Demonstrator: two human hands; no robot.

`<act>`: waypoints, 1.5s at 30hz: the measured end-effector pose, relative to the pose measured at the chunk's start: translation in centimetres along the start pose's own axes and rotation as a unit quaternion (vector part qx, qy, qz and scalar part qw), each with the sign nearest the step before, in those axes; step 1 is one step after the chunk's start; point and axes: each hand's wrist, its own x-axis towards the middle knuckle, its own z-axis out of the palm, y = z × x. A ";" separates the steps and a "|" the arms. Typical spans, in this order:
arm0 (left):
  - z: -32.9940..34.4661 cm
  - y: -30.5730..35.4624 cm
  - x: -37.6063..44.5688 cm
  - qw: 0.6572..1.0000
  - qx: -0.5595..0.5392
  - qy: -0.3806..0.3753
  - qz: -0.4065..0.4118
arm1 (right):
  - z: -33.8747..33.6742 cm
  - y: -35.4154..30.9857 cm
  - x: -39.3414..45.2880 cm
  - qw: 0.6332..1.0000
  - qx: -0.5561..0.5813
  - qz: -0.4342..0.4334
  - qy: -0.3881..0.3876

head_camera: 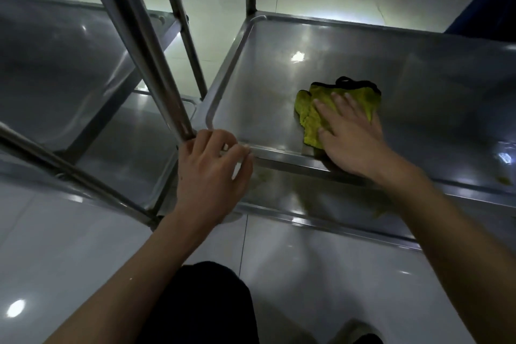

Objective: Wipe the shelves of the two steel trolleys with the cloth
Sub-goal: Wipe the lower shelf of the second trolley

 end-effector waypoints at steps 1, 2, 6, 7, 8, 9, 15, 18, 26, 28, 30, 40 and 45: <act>0.0 -0.1 0.0 1.000 -0.001 0.007 0.004 | -0.1 -0.2 -0.1 1.000 0.004 -0.001 0.001; 0.0 -0.2 -0.1 1.000 -0.003 0.004 0.009 | -0.2 -0.4 -0.2 1.000 0.006 -0.001 0.000; -0.8 -0.9 -1.2 0.998 -0.003 -0.063 0.020 | -0.4 -2.0 -0.8 0.999 0.031 -0.001 -0.019; -1.2 -1.0 -1.3 0.997 0.003 -0.079 0.023 | -0.4 -2.5 -1.1 0.999 0.035 -0.004 -0.023; -1.5 -1.1 -1.2 0.996 0.008 -0.090 0.025 | -0.4 -3.0 -1.4 0.999 0.036 -0.009 -0.022; -1.9 -1.1 -1.1 0.995 0.012 -0.098 0.025 | -0.4 -3.4 -1.6 0.999 0.038 -0.015 -0.021; -2.6 -1.0 -0.3 0.991 0.025 -0.129 0.039 | 0.4 -5.9 -3.5 0.999 0.039 -0.036 -0.006; -2.7 -1.3 -0.4 0.992 0.010 -0.119 0.043 | 0.9 -7.0 -4.4 0.999 0.027 -0.039 -0.001; -2.4 -2.1 -0.9 0.994 -0.053 -0.089 0.021 | 1.1 -9.6 -2.8 0.995 0.017 -0.081 -0.062; -2.3 -2.2 -0.9 0.994 -0.064 -0.084 0.015 | 0.8 -10.3 -1.4 0.991 0.019 -0.094 -0.098; -2.3 -2.2 -0.9 0.994 -0.065 -0.083 0.015 | 0.5 -11.2 0.3 0.985 0.016 -0.111 -0.133; -2.7 -0.7 -0.7 0.995 -0.010 -0.097 -0.013 | -0.3 -10.9 2.6 0.968 0.018 -0.216 -0.124; -2.7 1.6 2.2 0.988 -0.012 -0.153 -0.029 | -0.2 -4.4 0.3 0.987 0.032 -0.132 -0.081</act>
